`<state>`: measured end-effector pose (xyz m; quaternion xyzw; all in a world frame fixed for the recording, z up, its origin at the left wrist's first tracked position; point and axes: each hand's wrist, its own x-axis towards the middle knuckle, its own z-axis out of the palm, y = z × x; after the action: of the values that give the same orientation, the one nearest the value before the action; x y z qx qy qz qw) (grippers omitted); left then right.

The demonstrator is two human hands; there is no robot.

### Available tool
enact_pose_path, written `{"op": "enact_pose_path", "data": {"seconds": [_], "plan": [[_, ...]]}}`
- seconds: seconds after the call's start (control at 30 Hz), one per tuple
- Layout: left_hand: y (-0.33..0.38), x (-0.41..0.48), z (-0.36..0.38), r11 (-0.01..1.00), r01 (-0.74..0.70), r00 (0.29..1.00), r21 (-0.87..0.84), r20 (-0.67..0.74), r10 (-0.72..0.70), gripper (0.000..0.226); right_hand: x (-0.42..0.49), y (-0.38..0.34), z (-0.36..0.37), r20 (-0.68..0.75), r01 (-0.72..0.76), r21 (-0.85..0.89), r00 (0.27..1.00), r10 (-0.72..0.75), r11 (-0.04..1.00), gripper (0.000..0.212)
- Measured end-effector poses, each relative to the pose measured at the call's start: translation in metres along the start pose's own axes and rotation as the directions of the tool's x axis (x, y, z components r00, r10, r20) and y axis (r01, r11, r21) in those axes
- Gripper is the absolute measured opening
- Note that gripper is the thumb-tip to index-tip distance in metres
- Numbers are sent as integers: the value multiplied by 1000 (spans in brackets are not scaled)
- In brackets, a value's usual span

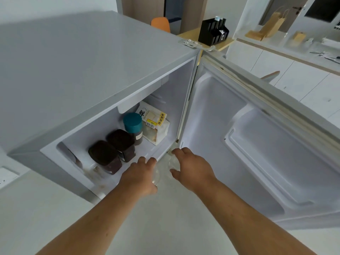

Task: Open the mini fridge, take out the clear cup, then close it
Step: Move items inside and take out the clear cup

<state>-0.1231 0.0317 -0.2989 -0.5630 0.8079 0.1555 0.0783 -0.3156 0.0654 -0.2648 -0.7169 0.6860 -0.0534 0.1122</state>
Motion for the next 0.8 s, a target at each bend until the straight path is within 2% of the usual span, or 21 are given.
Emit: {"op": "enact_pose_path", "data": {"seconds": [0.17, 0.8], "plan": [[8, -27, -1, 998, 4, 1000, -59, -5, -4, 89, -28, -4, -6, 13, 31, -9, 999, -31, 999, 58], [32, -132, 12, 997, 43, 997, -58, -55, -46, 93, -124, -14, -30, 50, 155, -34, 987, -153, 987, 55]]}}
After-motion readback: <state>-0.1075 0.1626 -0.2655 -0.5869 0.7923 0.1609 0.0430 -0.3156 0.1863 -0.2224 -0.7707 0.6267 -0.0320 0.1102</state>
